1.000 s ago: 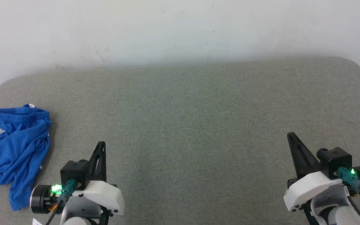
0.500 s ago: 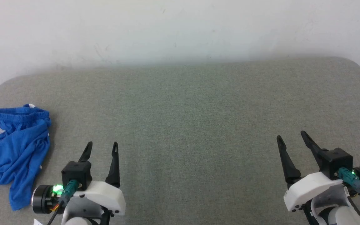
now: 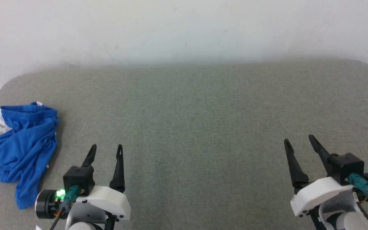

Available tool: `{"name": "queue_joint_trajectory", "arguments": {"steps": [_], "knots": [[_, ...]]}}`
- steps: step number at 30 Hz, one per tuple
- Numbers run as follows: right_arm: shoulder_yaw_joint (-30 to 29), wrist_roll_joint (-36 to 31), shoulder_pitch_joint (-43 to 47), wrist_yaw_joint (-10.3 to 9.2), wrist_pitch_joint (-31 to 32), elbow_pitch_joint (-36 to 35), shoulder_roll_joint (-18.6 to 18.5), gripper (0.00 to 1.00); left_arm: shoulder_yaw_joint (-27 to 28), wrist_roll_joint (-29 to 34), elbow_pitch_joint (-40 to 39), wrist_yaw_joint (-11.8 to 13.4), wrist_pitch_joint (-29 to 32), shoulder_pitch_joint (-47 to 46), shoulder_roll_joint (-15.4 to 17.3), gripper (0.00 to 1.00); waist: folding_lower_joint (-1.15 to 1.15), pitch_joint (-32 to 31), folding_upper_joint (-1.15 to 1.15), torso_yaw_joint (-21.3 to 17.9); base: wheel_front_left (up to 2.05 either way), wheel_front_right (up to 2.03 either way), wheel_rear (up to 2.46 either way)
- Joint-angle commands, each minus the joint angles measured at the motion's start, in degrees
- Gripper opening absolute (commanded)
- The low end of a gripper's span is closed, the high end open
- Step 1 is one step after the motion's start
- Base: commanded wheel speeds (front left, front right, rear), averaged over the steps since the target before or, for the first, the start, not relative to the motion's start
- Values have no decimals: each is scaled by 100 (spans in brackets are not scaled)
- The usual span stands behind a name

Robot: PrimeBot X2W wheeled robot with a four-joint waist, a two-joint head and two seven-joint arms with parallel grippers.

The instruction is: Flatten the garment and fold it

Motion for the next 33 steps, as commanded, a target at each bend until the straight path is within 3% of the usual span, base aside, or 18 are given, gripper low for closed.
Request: {"name": "queue_joint_trajectory", "arguments": {"steps": [1,33], "knots": [[-26,69,88,-1,-62,37,4,100,-10,-41,29,49,-65,-28,-3,100,0,8,0,62,0,0,0],[-71,461,208,-2,-432,314,9,100,-53,-326,63,196,-436,19,-6,100,0,34,0,1161,0,0,0]]}}
